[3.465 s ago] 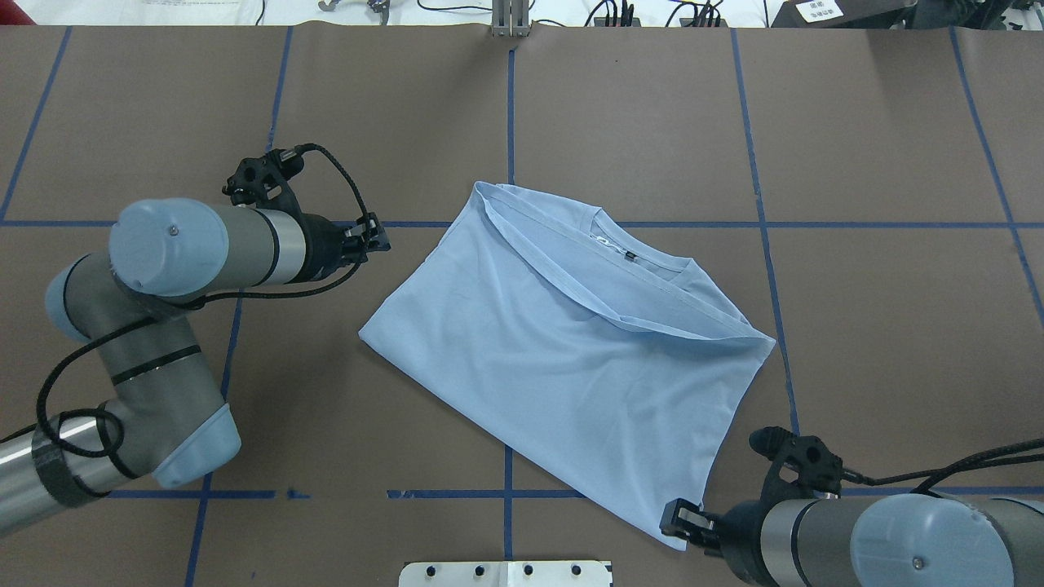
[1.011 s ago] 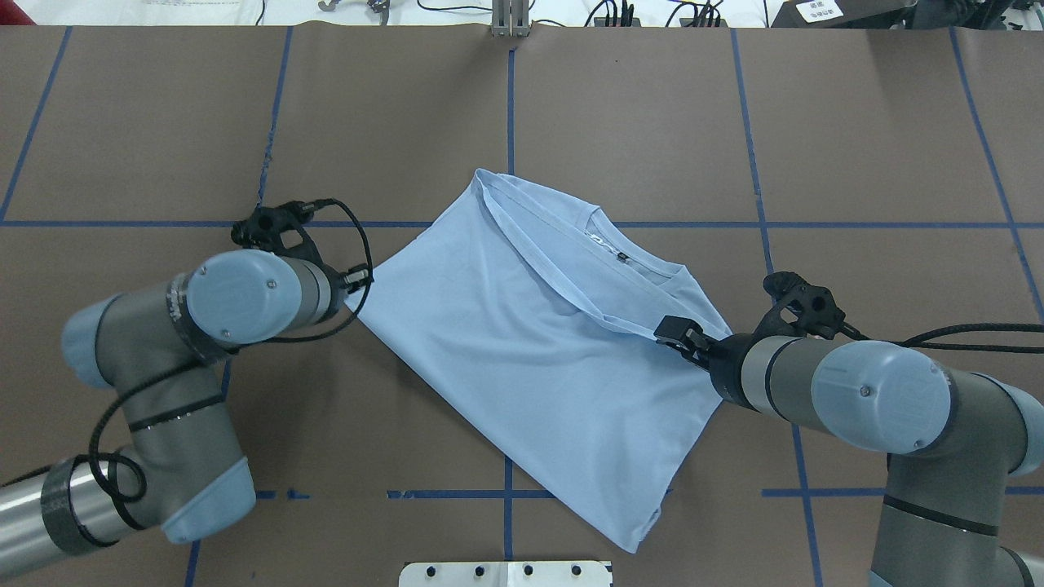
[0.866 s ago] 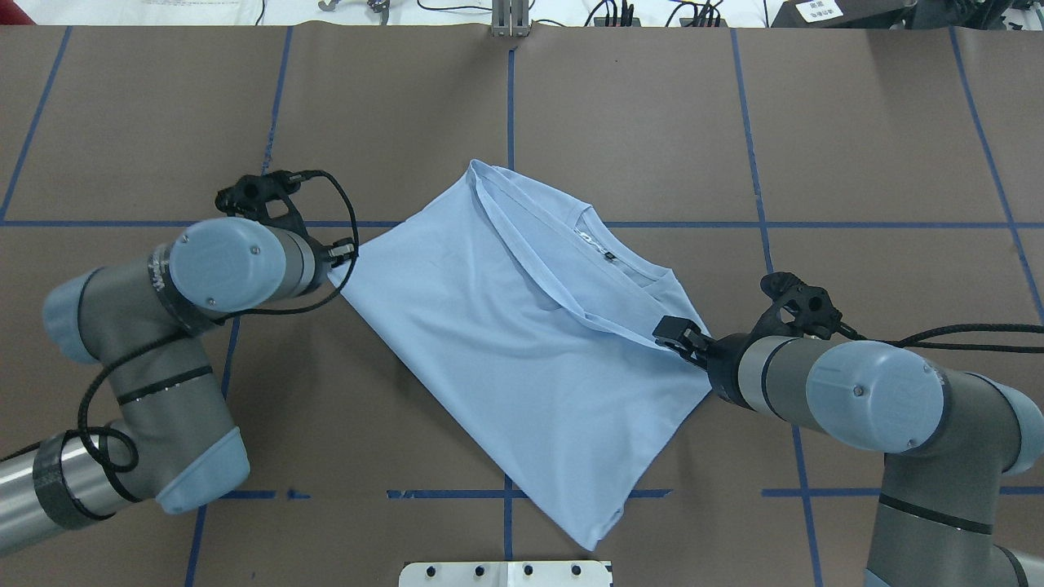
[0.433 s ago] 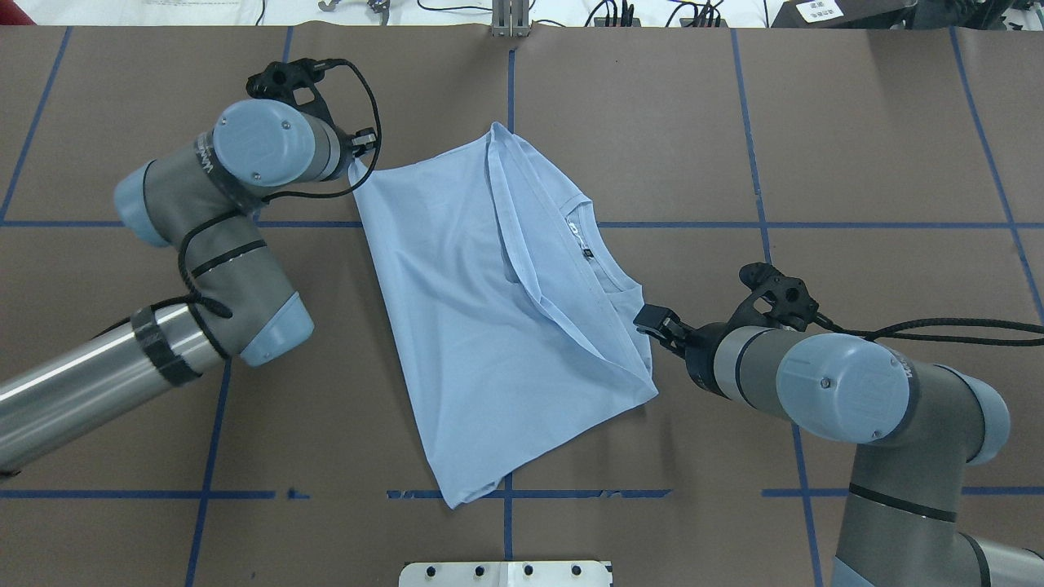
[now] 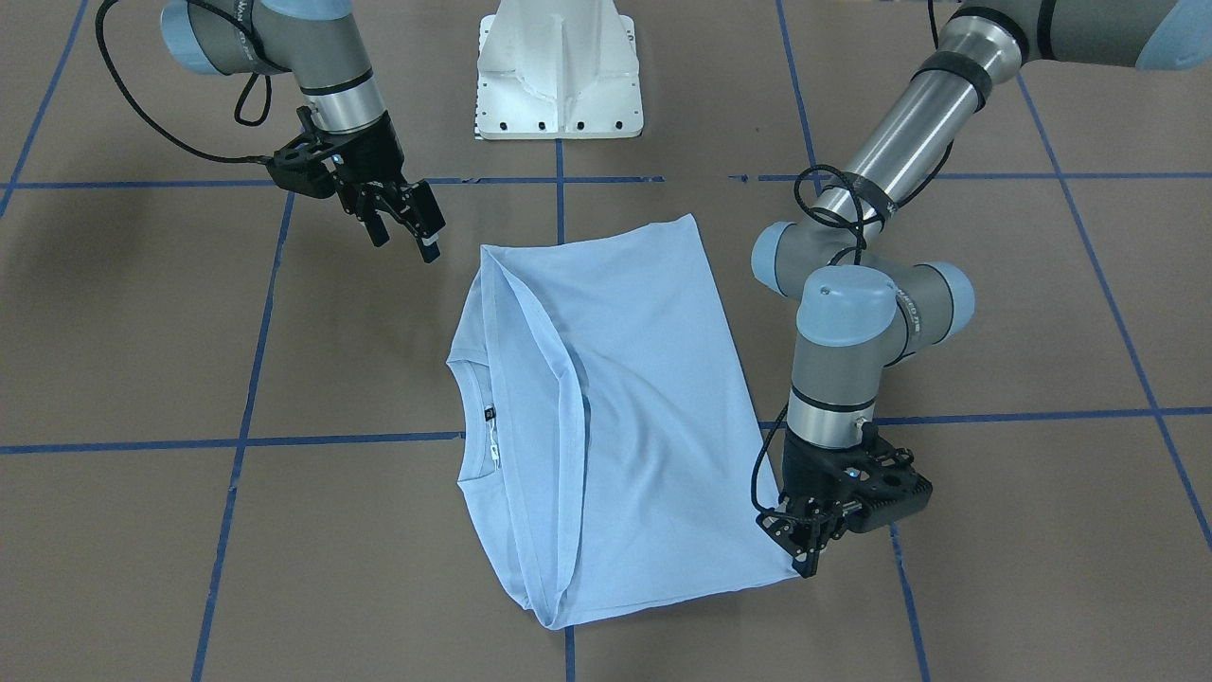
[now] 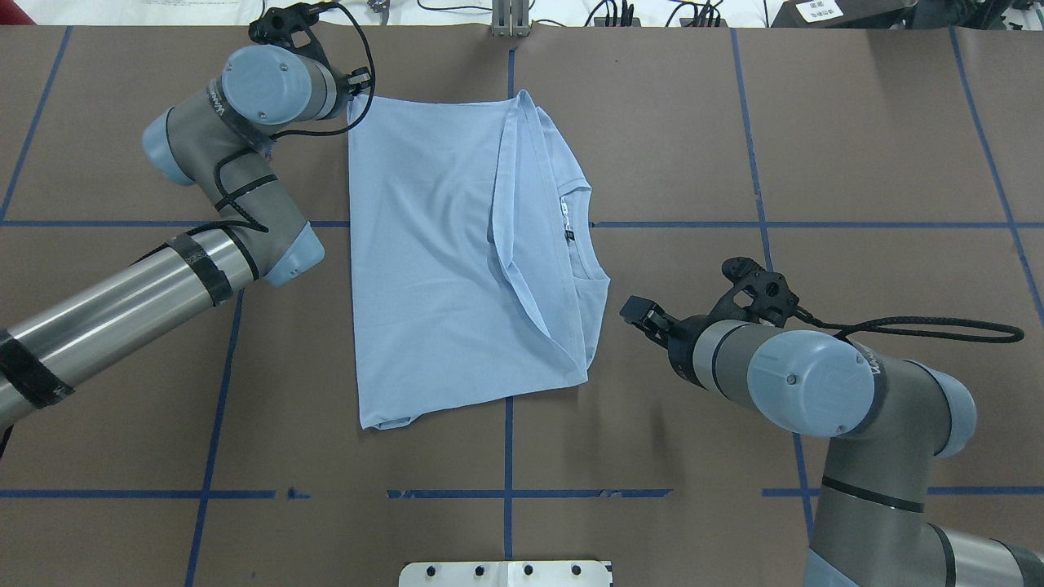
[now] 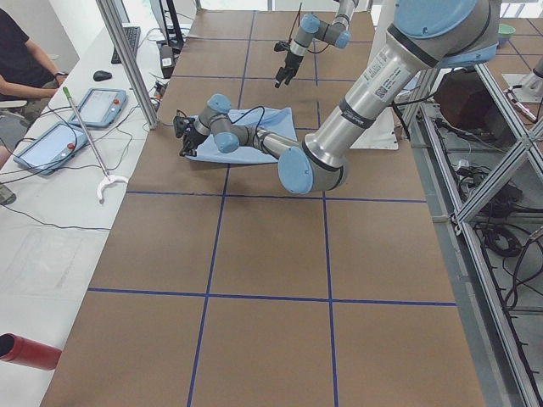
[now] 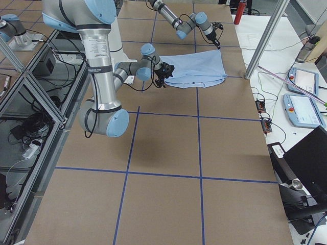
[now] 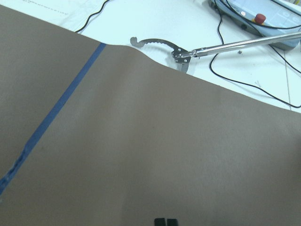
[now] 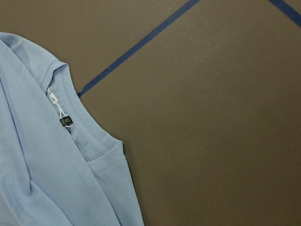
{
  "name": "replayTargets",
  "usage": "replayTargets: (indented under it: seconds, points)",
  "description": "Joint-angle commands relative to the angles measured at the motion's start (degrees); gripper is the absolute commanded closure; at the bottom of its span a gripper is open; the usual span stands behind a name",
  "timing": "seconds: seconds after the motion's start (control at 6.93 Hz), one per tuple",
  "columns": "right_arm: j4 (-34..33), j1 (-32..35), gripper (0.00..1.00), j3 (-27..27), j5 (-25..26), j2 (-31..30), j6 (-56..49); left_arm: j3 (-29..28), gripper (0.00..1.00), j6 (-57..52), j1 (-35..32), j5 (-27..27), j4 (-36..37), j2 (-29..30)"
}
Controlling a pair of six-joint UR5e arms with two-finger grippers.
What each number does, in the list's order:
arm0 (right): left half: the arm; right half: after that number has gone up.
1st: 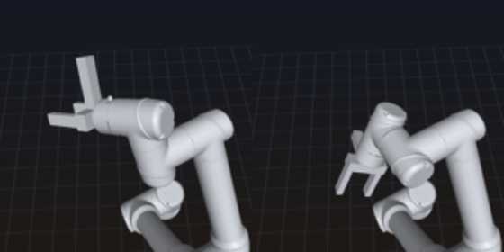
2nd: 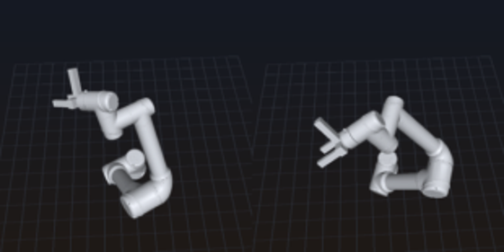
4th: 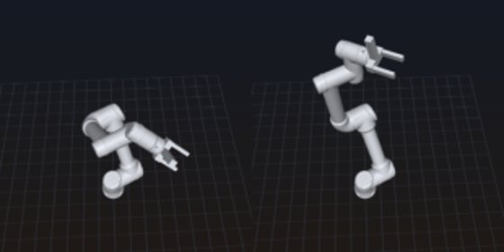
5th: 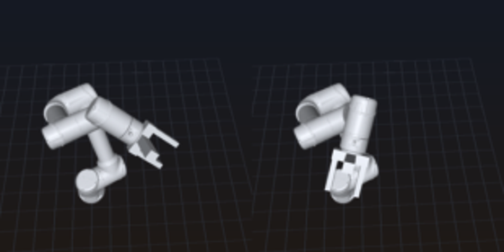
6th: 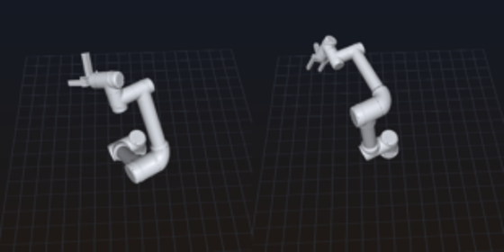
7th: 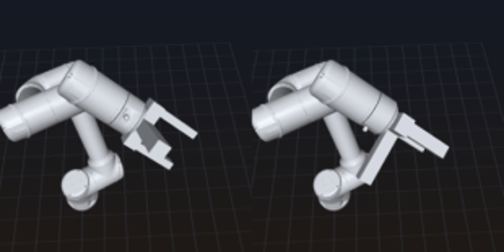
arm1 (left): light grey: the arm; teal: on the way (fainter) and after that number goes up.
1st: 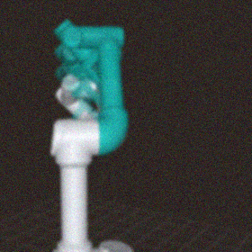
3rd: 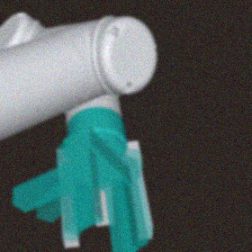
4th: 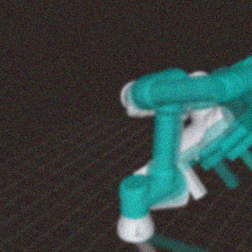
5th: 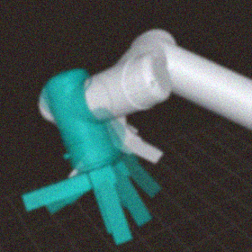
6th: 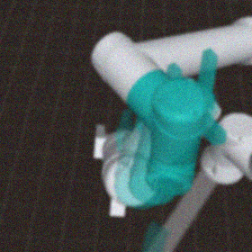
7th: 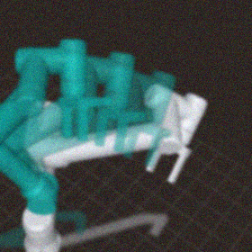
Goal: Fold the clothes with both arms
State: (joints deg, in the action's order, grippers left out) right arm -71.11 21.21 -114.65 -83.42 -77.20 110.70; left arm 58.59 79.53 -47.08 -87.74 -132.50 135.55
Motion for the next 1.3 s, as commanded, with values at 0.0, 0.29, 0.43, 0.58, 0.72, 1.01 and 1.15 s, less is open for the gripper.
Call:
replayTargets:
  seconds: [0.0,0.29,0.43,0.58,0.72,1.01,1.15]
  points:
    - [-0.3,-0.1,0.0,2.0,0.7,2.3,-0.1,2.7,0.86,-0.3,-0.3,-0.3,-0.4,0.1]
    - [-0.7,-0.3,0.02,9.4,0.6,11.8,-3.0,20.1,0.86,-0.2,0.5,-0.8,2.1,-10.6]
    - [-0.3,-1.4,0.23,10.9,0.5,12.7,-7.8,23.8,0.85,-0.2,0.6,-2.3,3.7,-13.4]
    - [-0.3,-2.6,0.42,10.9,0.6,12.9,-14.0,24.4,0.83,0.0,0.7,-2.9,4.3,-13.5]
    - [-0.4,-3.8,0.46,11.4,0.7,14.1,-19.0,24.3,0.83,0.0,0.7,-2.9,4.4,-13.6]
    - [-0.5,-5.2,0.47,11.7,1.6,14.1,-24.0,24.3,0.83,0.1,0.8,-2.9,4.4,-13.6]
    - [-0.7,-5.2,0.47,12.2,1.9,14.1,-27.5,24.2,0.83,0.1,0.8,-2.8,4.4,-13.7]
